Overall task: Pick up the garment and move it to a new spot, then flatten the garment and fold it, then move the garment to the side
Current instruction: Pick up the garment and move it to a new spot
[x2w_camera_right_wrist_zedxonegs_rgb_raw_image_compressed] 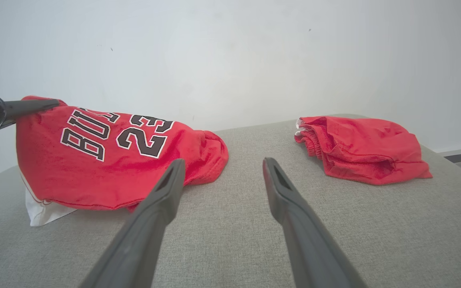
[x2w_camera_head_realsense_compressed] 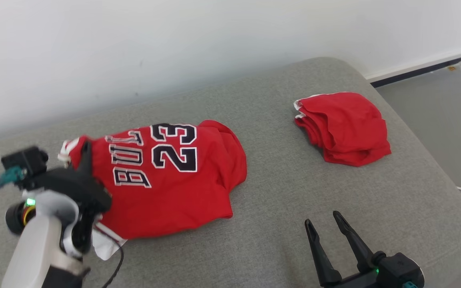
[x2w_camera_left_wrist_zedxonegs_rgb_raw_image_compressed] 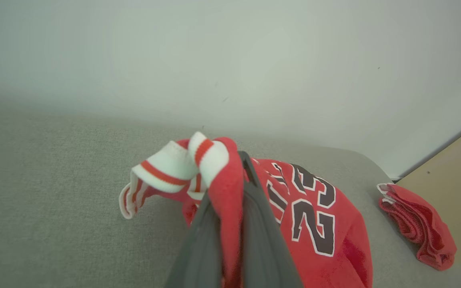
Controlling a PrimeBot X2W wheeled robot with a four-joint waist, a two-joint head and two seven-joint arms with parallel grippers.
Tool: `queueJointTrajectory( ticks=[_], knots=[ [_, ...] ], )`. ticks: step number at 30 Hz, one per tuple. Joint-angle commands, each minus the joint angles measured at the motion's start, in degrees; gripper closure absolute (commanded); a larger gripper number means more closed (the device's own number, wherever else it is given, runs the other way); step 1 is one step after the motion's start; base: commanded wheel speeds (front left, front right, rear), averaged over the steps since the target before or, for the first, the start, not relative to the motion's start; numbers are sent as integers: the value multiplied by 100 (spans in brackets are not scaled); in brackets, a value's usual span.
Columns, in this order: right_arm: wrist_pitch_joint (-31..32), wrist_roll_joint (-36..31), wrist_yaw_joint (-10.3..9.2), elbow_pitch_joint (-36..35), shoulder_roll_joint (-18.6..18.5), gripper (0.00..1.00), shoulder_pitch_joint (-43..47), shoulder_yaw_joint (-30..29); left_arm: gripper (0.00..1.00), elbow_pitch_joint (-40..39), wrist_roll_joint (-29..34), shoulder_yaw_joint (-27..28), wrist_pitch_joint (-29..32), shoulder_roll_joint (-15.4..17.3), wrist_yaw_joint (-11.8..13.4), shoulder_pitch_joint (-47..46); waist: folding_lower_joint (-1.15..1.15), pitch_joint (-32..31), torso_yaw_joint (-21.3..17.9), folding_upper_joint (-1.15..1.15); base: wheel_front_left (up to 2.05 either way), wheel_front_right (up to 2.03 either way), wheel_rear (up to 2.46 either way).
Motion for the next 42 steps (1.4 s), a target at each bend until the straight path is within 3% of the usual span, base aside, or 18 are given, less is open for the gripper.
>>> queueJointTrajectory(
  ticks=[1, 17, 18, 19, 20, 30, 42],
  knots=[
    [-22, 14, -14, 8, -40, 0, 62, -12, 100, 54, -34, 47, -84, 46, -25, 206, -1, -39, 87, 0, 0, 0, 0],
    [-22, 73, -14, 61, -219, 0, 140, 55, 100, 765, 36, 261, -963, 274, 116, 1368, -1, -314, 541, 0, 0, 0, 0],
    [-22, 77, -14, 63, -221, 0, 132, 62, 68, 802, 24, 272, -1016, 267, 119, 1385, -1, -323, 549, 0, 0, 0, 0],
    [-22, 81, -14, 62, -222, 0, 128, 65, 3, 825, 10, 284, -1063, 262, 124, 1399, -1, -332, 558, 0, 0, 0, 0],
    [-22, 84, -14, 62, -220, 0, 131, 66, 0, 831, 11, 291, -1134, 244, 126, 1414, -1, -342, 568, 0, 0, 0, 0],
    [-22, 126, -14, 92, -126, 0, 315, 49, 0, 263, 325, 289, -1835, 158, 313, 1973, -1, -471, 756, 0, 0, 0, 0],
    [-22, 161, -14, 149, -75, 0, 464, 3, 0, -1341, 825, 754, -1920, -351, 359, 3360, -1, -676, 1190, 0, 0, 0, 0]
  ],
)
